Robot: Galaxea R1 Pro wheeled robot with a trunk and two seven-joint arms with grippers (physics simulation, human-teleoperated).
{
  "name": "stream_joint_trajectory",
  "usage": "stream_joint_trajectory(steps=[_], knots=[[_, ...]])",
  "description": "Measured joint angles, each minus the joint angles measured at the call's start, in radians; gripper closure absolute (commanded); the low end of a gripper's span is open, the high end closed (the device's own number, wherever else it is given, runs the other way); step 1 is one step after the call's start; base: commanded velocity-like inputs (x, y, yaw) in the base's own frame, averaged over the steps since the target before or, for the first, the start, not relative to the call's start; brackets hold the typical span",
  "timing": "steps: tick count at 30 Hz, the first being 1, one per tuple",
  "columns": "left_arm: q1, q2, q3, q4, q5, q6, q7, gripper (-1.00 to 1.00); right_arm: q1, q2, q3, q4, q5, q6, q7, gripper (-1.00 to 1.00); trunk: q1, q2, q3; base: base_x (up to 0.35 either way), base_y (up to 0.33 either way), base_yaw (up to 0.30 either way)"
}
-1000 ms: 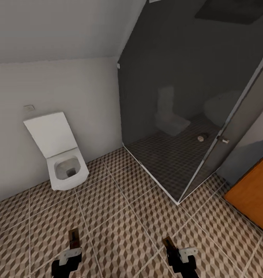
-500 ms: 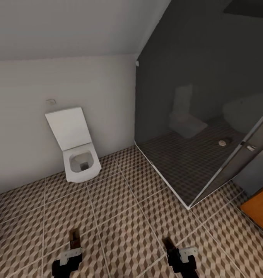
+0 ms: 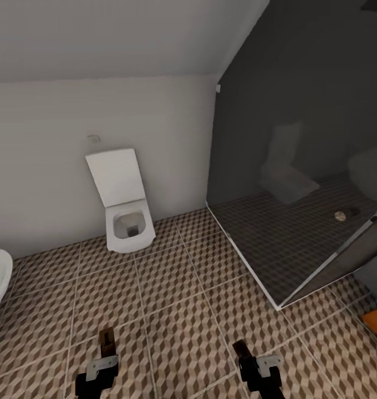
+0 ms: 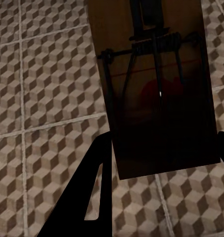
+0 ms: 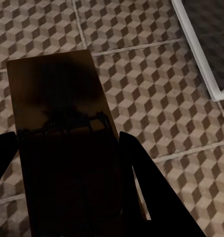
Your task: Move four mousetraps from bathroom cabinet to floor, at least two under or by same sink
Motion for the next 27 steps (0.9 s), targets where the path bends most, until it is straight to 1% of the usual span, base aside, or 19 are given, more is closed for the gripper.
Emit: stream_joint_trajectory(steps=[6, 27], knots=[[0.0, 0.0, 0.0, 0.0, 0.0, -0.001, 0.0, 1.0, 0.0, 0.0, 0.0, 0.0, 0.0, 0.0, 0.0, 1.0, 0.0, 0.0, -0.006, 0.1, -0.082, 0.237], [0.0, 0.0, 0.0, 0.0, 0.0, 0.0, 0.0, 1.0, 0.0, 0.0, 0.0, 0.0, 0.0, 0.001, 0.0, 1.0, 0.0, 0.0, -0.025, 0.098, -0.002, 0.236]])
